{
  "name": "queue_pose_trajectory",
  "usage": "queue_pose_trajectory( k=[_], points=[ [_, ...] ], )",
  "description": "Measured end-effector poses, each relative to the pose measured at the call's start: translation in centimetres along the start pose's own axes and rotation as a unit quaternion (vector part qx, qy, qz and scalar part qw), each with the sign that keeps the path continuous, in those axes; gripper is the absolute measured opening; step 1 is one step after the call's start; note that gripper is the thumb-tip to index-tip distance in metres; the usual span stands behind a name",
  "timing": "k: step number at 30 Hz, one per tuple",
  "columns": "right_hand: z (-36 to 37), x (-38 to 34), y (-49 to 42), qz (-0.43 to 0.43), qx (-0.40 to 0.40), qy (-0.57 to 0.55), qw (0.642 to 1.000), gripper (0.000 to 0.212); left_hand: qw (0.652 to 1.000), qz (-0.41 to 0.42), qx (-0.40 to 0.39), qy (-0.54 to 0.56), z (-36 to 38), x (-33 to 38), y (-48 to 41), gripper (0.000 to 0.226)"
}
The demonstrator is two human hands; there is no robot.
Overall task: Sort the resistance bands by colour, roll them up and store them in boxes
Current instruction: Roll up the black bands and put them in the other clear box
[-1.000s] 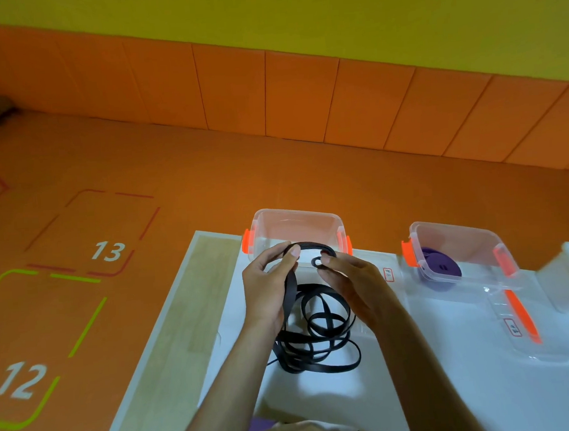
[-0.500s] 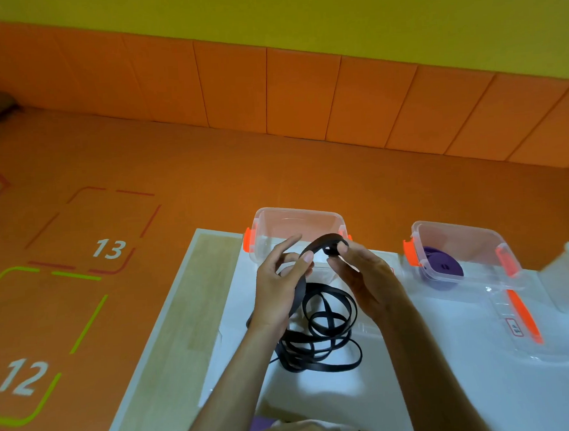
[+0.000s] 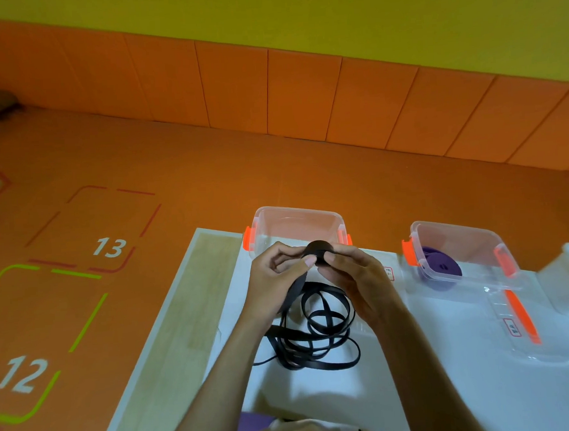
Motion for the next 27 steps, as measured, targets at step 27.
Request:
queue_pose_trajectory(
  k=[27],
  points=[
    [-0.3, -1.5, 1.4, -0.033, -0.006, 0.253, 0.967, 0.026, 0.983, 0.070, -0.134, -0.101, -1.0, 2.2, 0.7, 0.031]
  ],
)
Point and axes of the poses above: each hand's wrist, its own y-axis away from the middle knuckle, its own z-axis out of the palm, x = y × z, the point moved 3 cm from there along -y, towards the middle knuckle, and after that the axes turned 14 degrees about z, right-handed, at the moved point
